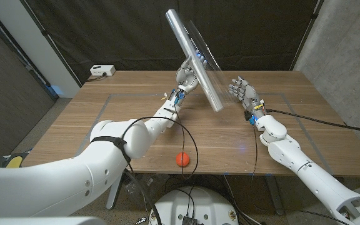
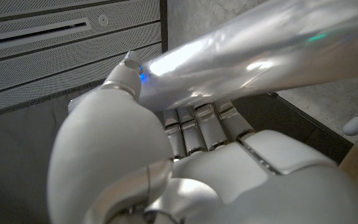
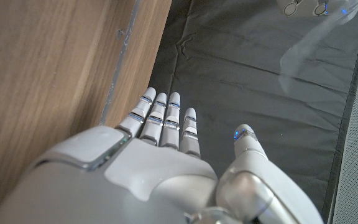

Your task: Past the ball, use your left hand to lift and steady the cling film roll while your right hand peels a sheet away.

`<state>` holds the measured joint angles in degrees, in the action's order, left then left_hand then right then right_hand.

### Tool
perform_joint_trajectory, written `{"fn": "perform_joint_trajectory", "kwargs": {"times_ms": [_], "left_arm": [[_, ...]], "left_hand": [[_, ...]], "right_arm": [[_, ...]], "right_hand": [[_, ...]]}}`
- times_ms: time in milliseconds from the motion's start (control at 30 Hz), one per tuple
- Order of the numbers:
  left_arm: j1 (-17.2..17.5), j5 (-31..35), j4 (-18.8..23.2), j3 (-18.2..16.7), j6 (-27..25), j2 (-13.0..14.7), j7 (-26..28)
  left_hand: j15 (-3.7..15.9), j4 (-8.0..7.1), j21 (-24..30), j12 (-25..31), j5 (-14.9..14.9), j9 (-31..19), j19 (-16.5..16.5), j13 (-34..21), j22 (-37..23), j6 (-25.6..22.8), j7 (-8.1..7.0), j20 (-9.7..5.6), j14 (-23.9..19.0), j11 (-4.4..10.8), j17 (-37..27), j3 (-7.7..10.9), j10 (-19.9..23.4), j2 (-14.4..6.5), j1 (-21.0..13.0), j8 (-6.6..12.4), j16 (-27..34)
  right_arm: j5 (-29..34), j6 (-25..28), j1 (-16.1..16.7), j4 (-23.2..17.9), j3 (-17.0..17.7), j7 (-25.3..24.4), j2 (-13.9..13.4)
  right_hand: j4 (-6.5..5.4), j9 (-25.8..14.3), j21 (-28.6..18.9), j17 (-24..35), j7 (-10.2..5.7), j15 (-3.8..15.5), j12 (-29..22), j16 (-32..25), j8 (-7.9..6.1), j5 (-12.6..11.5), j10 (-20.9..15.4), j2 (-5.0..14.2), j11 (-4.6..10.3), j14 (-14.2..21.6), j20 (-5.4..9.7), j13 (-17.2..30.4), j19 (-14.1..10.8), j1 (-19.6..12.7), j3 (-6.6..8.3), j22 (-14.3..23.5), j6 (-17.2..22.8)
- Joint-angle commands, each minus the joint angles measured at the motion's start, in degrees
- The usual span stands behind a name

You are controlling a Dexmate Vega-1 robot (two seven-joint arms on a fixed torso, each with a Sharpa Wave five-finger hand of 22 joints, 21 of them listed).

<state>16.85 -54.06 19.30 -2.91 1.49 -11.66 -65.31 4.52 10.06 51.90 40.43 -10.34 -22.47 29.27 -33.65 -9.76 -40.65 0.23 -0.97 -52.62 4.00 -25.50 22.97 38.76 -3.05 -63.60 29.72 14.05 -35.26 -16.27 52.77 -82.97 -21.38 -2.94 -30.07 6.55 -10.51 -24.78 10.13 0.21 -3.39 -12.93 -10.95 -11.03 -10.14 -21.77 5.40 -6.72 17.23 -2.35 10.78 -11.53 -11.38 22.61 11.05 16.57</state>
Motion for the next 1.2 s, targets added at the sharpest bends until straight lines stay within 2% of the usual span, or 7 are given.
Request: {"fn": "perform_joint_trajectory", "kwargs": {"times_ms": [33,300,567,800,1033,1133,1200], "left_arm": [[0.53,-0.52,-0.19,-2.66,-1.28,-1.52,2.61],[0.4,1.68,-0.21,-3.71,-0.37,-1.61,3.52],[0.48,4.01,-0.21,-5.11,0.24,-1.93,4.18],[0.42,6.8,-0.17,-6.53,0.93,-2.04,3.47],[0.42,9.09,-0.11,-8.13,1.22,-2.27,2.32],[0.43,9.55,-0.08,-8.85,0.87,-2.45,1.7],[0.47,9.33,-0.04,-9.3,0.3,-2.63,1.19]], "left_hand": [[7.73,-3.83,0.03,6.13,0.06,-5.1,1.38,-3.41,-0.17,-0.13,-0.53,-0.16,-2.53,4.93,0.28,6.62,3.87,-4.31,-2.54,5.47,-1.04],[7.59,-4.23,-0.87,3.6,0.61,-4.42,2.47,-1.04,0.02,2.9,-0.99,-0.99,-0.1,5.01,1.34,4.66,0.56,-0.11,1.05,4.57,-2.69],[7.35,-4.39,-2.89,-1.21,-0.88,-2.94,4.38,3.12,0.15,10.04,-1.91,-1.06,3.3,4.75,3.09,4.82,-4.33,1.9,3.93,1.83,-3.49],[5.84,-5.73,-6.44,-7.9,-0.03,-0.87,2.11,7.19,-0.1,16.01,-3.18,0.62,11.85,3.8,5.14,2.85,-11.97,5.45,9.39,-1.05,-3.75],[4.37,-6.59,-8.86,-11.32,-0.1,0.23,0.26,8.88,-0.23,19.92,-2.47,2.33,17.75,2.24,6.17,-0.71,-15.58,10.06,13.95,-2.75,-3.43],[4.32,-6.74,-9.03,-11.34,-0.31,0.31,0.31,9.01,-0.24,19.96,-2.18,2.47,17.79,2.26,6.25,-0.98,-15.21,10.21,14.32,-2.78,-3.21],[5.5,-8.02,-9.45,-10.42,-1.89,0.54,1.01,8.89,-0.47,16.34,-1.77,2.33,13.58,2.7,6.25,1.49,-11.21,3.0,12.98,-1.33,-0.75]], "right_arm": [[0.34,1.44,-0.83,-0.53,-0.34,-0.51,-0.18],[0.32,1.74,-1.42,-0.09,-0.52,-0.35,0.02],[0.28,1.43,-1.88,0.7,-0.64,0.01,0.36],[0.24,1.21,-1.89,0.86,-0.64,0.13,0.45],[0.25,1.17,-1.39,0.25,-0.54,-0.16,0.3],[0.35,1.25,-1.13,-0.22,-0.49,-0.39,0.13],[0.37,1.14,-0.99,-0.39,-0.44,-0.46,0.1]], "right_hand": [[-0.01,-0.14,0.05,0.2,-0.06,-0.26,0.05,0.15,0.03,-0.21,-0.54,0.13,0.02,0.48,-0.18,0.15,-0.62,0.45,0.61,0.14,0.51],[-0.02,-0.14,0.12,0.21,-0.03,-0.32,0.08,0.17,0.03,-0.2,-0.51,0.1,-0.08,0.46,-0.17,0.15,-0.62,0.53,0.61,0.14,0.53],[-0.05,-0.14,0.17,0.21,-0.08,-0.26,0.08,0.16,0.04,-0.2,-0.56,0.1,0.1,0.48,-0.18,0.15,-0.65,0.6,0.61,0.15,0.49],[-0.09,-0.14,0.21,0.23,-0.08,-0.26,0.1,0.15,0.04,-0.19,-0.56,0.1,-0.01,0.51,-0.15,0.15,-0.68,0.69,0.61,0.15,0.49],[-0.15,-0.14,0.26,0.24,-0.04,-0.32,0.13,0.13,0.04,-0.18,-0.54,0.12,0.04,0.53,-0.15,0.15,-0.69,0.79,0.61,0.15,0.5],[-0.16,-0.14,0.27,0.24,-0.03,-0.26,0.12,0.14,0.03,-0.18,-0.57,0.13,-0.03,0.53,-0.16,0.15,-0.72,0.82,0.62,0.16,0.52],[-0.18,-0.14,0.28,0.25,-0.04,-0.23,0.12,0.14,0.03,-0.18,-0.59,0.13,0.03,0.52,-0.14,0.15,-0.73,0.85,0.62,0.16,0.54]]}}
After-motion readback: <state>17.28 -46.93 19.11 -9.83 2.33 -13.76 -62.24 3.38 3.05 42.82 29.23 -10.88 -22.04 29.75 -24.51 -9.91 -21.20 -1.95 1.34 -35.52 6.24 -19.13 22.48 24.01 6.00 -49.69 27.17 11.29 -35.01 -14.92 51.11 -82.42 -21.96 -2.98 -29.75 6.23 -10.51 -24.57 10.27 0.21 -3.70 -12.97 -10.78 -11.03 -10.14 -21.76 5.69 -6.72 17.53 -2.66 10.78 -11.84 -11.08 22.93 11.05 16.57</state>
